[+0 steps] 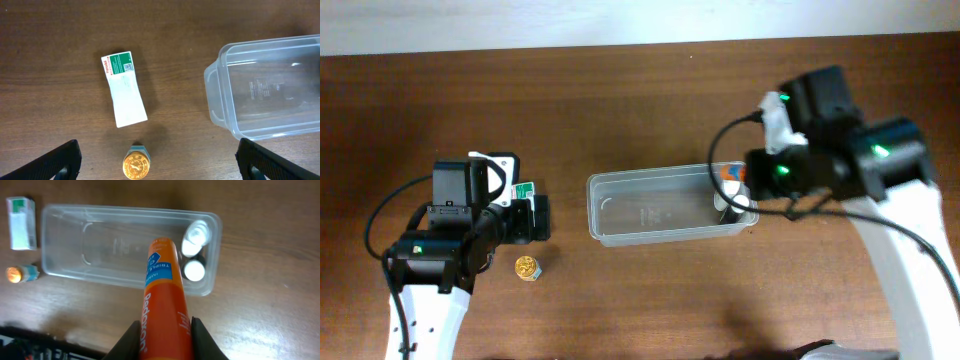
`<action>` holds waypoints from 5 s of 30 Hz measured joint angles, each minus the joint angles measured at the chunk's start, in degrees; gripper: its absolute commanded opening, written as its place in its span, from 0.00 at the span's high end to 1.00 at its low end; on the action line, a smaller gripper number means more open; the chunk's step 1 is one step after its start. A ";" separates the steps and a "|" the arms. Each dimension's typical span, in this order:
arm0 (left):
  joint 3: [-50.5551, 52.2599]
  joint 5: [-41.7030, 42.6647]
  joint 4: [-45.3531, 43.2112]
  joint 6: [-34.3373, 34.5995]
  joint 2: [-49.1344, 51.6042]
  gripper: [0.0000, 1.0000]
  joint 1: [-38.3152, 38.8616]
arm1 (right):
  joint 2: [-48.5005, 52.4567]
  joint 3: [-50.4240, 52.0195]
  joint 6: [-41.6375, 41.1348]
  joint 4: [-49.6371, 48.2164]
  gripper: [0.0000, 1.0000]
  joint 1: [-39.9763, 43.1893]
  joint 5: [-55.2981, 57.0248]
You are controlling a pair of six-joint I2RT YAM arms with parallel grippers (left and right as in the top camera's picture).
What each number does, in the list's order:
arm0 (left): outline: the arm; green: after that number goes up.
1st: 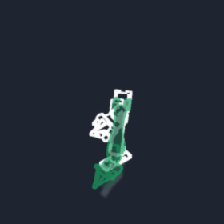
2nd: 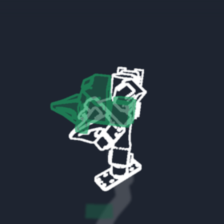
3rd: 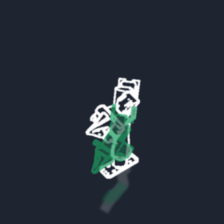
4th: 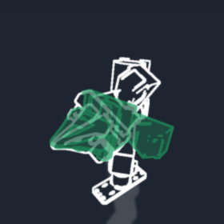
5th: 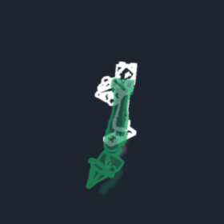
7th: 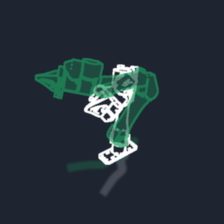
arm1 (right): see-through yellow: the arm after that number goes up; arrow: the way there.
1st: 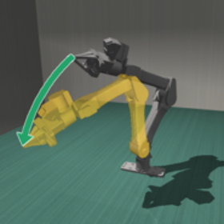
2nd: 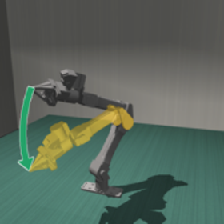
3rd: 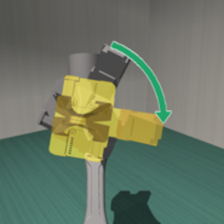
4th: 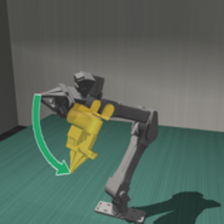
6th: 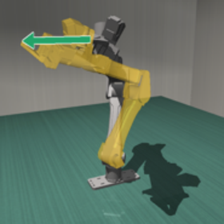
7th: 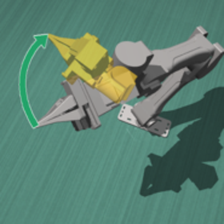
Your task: Pack container
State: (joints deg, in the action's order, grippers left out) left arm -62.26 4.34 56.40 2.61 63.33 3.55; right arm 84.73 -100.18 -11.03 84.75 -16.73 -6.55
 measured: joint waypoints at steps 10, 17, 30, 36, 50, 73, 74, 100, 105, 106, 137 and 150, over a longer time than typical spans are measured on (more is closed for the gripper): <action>0.00 0.02 0.02 0.00 0.00 0.01 0.00 | 18.49 0.00 -0.70 -6.32 0.79 -1.22 2.56; 0.00 0.02 0.00 0.00 0.00 0.01 0.00 | 23.19 0.00 -0.28 -7.69 0.79 -1.22 2.64; 0.00 0.00 0.00 0.00 0.00 0.01 0.00 | 29.27 0.02 -0.02 -8.28 0.68 -1.22 3.08; 0.00 0.00 0.00 0.00 0.00 0.00 0.00 | 29.29 0.02 0.33 -8.33 0.61 -1.22 3.34; 0.00 0.02 0.00 0.00 0.00 0.00 0.00 | 29.22 -0.02 0.98 -7.85 0.54 -2.62 4.26; -0.28 -1.79 -3.17 1.73 9.42 0.01 -2.67 | 2.84 -12.55 0.39 6.12 0.07 23.71 5.35; -0.33 -1.81 -4.33 1.88 11.96 0.01 -3.13 | 3.43 -11.17 0.72 6.08 0.07 24.83 4.74; -1.31 -2.32 -15.30 4.52 41.94 0.75 -6.91 | 4.74 2.23 2.27 1.55 0.07 27.47 1.92; -4.66 -2.34 -10.05 4.52 41.88 0.73 -6.88 | 4.74 2.27 2.29 1.60 0.07 27.47 1.92; -6.56 -2.34 -8.92 4.52 41.66 0.72 -6.69 | 4.74 2.27 2.27 1.60 0.07 27.47 1.92; -21.11 -2.67 -3.43 -26.01 41.40 0.24 30.84 | 4.74 2.27 2.45 1.60 0.07 27.47 1.92; -23.04 -6.23 4.33 -13.97 32.92 0.18 26.05 | 4.74 2.27 2.67 1.60 0.07 27.47 1.92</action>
State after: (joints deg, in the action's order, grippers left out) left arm -85.30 -1.89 60.73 -11.35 96.25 29.61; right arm 89.47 -97.91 -8.36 86.35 10.74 -4.62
